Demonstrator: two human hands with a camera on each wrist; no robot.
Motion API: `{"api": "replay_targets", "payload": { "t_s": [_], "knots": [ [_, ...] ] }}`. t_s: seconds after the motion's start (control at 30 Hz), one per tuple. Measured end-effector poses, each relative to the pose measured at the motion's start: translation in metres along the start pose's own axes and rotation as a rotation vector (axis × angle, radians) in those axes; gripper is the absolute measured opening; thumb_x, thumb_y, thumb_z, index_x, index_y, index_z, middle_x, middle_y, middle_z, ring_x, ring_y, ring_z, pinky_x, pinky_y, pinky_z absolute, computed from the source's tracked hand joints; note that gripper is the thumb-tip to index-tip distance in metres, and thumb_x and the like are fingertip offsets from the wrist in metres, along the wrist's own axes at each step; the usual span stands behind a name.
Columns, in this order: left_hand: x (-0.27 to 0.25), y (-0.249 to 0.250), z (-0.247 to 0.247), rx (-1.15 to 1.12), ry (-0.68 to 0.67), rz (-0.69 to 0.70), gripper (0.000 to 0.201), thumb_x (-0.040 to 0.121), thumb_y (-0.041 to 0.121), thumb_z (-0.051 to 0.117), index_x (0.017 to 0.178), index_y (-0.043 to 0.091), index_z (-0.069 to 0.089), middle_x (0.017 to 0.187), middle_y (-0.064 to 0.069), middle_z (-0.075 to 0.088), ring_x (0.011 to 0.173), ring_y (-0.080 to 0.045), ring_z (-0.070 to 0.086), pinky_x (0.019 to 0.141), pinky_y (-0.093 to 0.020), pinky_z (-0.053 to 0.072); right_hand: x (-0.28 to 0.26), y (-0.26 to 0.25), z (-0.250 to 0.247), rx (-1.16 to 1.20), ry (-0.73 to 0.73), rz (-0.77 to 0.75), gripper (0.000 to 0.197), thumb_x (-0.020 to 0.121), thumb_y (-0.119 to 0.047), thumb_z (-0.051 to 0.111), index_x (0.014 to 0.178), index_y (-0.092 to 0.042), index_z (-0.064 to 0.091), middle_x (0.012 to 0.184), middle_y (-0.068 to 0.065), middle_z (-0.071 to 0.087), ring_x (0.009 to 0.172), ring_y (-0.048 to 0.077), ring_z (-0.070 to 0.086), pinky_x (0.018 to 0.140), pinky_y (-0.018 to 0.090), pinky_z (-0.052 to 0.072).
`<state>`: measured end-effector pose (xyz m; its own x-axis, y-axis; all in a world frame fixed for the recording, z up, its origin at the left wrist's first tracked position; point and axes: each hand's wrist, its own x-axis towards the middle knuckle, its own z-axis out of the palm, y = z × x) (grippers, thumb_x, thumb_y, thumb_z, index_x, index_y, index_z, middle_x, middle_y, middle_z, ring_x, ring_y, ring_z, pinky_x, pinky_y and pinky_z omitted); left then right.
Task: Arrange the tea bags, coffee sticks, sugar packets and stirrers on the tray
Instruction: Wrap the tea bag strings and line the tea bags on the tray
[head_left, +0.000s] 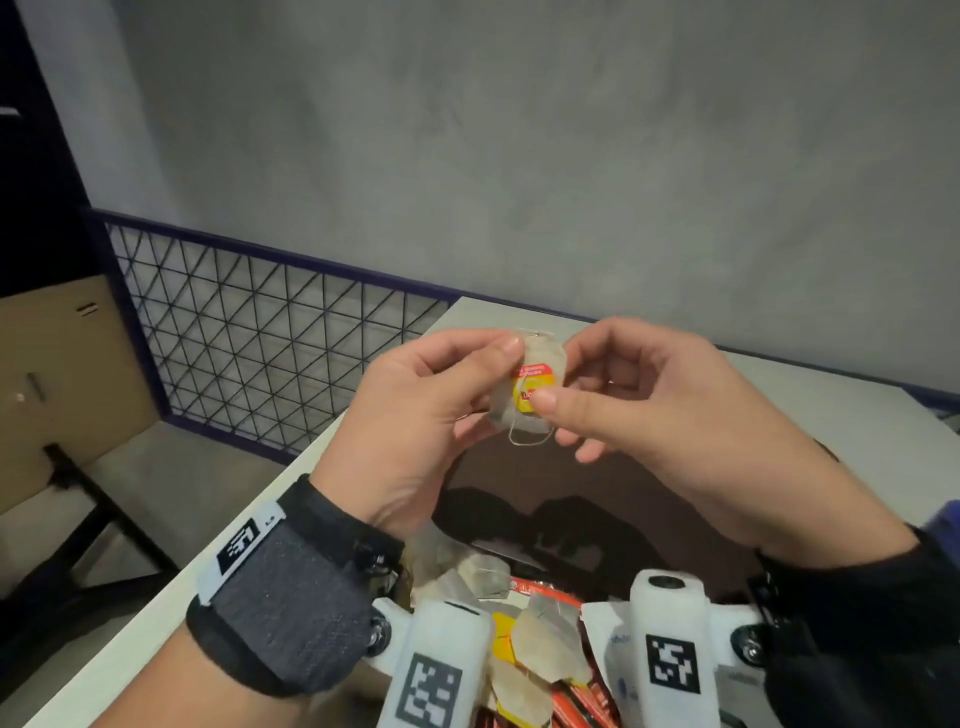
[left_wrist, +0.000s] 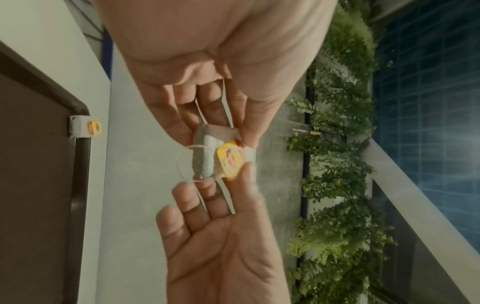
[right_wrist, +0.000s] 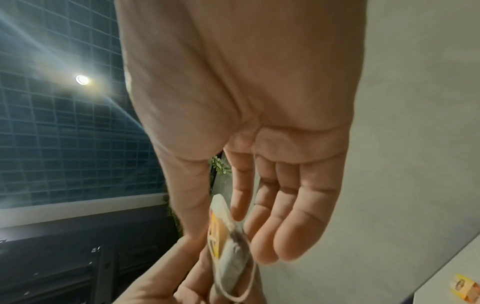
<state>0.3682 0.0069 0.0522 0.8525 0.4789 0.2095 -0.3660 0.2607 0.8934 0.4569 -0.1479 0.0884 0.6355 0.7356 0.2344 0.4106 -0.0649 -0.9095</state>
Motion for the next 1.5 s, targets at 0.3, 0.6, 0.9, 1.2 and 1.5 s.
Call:
{"api": "replay_targets", "payload": {
  "t_s": [0.3,0.6,0.9,1.2,1.5],
  "knots": [
    [-0.005,0.004,0.0,0.059,-0.056,0.019,0.02,0.074,0.025,0.077,0.089,0.013,0.08,0.09,-0.009,0.077,0.082,-0.02,0.071,0.076,-0.036,0.06,0.002,0.0,0.003,0.0,0.068,-0.049,0.008,0.085,0.0,0.074,0.081,-0.006,0.075,0.074,0.017,0.072,0.063,0.018,0.062,0.065,0.032,0.053],
    [-0.009,0.004,-0.002,0.061,-0.001,0.046,0.019,0.077,0.026,0.077,0.087,0.011,0.081,0.091,-0.011,0.077,0.082,-0.021,0.073,0.069,-0.03,0.057,0.002,0.003,0.01,-0.007,0.064,-0.101,0.006,0.087,-0.013,0.076,0.084,-0.008,0.077,0.077,0.012,0.075,0.067,0.016,0.065,0.063,0.028,0.055],
    [-0.006,0.015,-0.006,-0.196,0.147,0.026,0.019,0.075,0.027,0.074,0.087,0.013,0.078,0.083,-0.005,0.075,0.075,-0.021,0.073,0.06,-0.026,0.059,0.001,0.0,0.004,0.136,0.106,0.001,0.008,0.077,-0.015,0.08,0.077,-0.008,0.077,0.079,0.017,0.074,0.063,0.018,0.062,0.058,0.03,0.054],
    [-0.005,0.016,-0.005,-0.389,0.138,-0.017,0.014,0.076,0.027,0.072,0.07,0.017,0.08,0.076,-0.004,0.074,0.07,-0.021,0.075,0.061,-0.028,0.061,0.001,0.013,0.008,0.015,-0.177,0.262,0.01,0.087,-0.006,0.075,0.09,0.003,0.074,0.077,0.02,0.071,0.061,0.019,0.06,0.056,0.029,0.053],
    [-0.011,0.007,-0.004,-0.006,-0.097,-0.141,0.02,0.076,0.03,0.073,0.084,0.013,0.079,0.078,-0.004,0.072,0.06,-0.011,0.065,0.053,-0.022,0.056,0.008,0.007,-0.001,0.532,0.074,0.326,0.02,0.075,-0.013,0.074,0.092,-0.003,0.071,0.077,0.013,0.067,0.06,0.016,0.059,0.05,0.025,0.051]
  ]
}}
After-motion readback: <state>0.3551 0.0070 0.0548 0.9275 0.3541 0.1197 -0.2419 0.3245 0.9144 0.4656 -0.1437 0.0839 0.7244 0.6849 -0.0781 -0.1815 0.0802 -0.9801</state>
